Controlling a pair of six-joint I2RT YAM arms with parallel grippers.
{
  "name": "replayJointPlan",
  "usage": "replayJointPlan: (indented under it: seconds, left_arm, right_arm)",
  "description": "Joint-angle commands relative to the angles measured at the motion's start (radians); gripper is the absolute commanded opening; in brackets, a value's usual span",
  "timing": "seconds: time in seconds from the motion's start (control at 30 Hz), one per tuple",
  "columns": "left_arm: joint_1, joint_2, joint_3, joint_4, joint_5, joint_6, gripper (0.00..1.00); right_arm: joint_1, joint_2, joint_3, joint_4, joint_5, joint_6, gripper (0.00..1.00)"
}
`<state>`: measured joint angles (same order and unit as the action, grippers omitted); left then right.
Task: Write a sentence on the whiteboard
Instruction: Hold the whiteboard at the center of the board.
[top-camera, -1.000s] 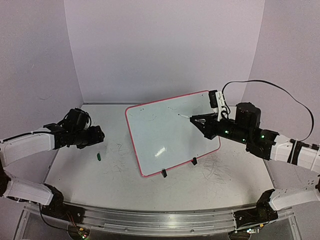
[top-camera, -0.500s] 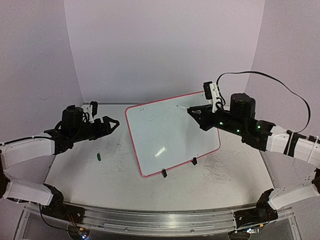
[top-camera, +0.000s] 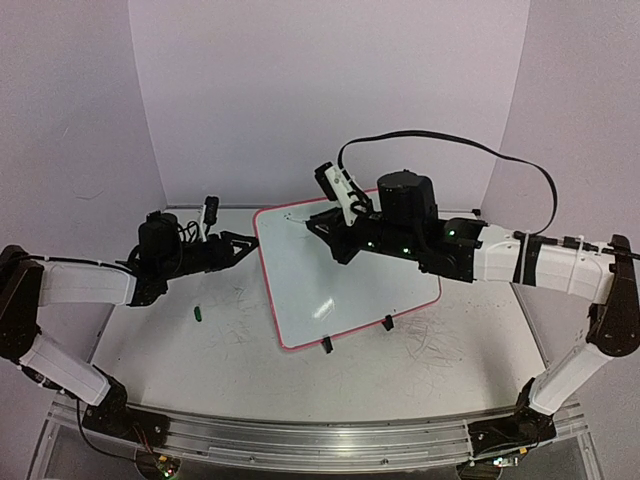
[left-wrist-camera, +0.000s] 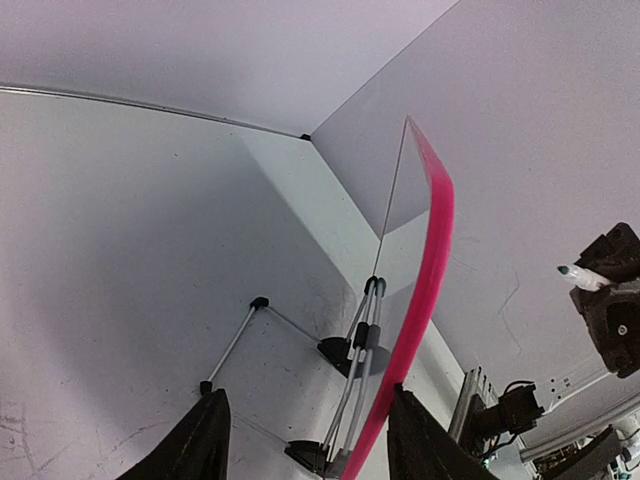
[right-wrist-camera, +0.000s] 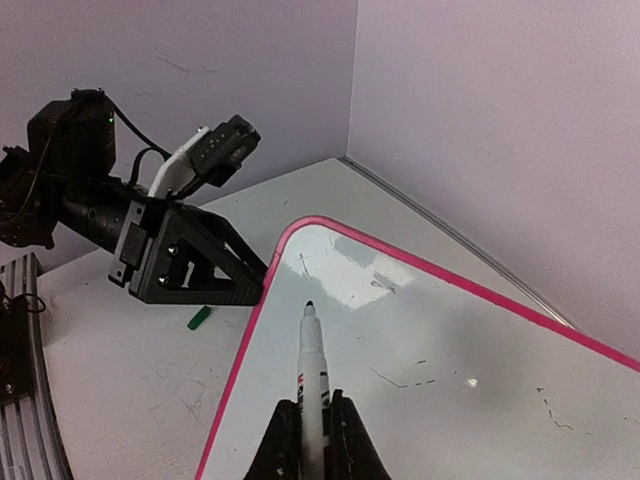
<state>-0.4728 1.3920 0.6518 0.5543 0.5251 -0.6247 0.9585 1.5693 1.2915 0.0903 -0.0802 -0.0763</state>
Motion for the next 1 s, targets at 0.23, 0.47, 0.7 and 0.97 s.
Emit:
replayJointPlan:
  seconds: [0.23, 0.47, 0.7, 0.97]
  left_arm:
    - [-0.001, -0.123, -0.13, 0.111, -0.056, -0.03, 0.61]
    - [-0.003, -0.11, -0.079, 0.116, 0.086, 0.001, 0.61]
    - [-0.006, -0.023, -0.019, 0.145, 0.133, 0.017, 0.45]
    - [-0.006, 0.042, 0.013, 0.177, 0.153, 0.031, 0.28]
  right_arm:
    - [0.001, 0.028, 0.06, -0.04, 0.04, -0.077, 0.0]
    - [0.0, 0.039, 0.066, -0.041, 0.021, -0.076, 0.0]
    - [0.005, 0.078, 0.106, -0.059, 0.009, -0.074, 0.0]
    - [0.021, 0.134, 0.157, -0.088, 0.013, -0.094, 0.0]
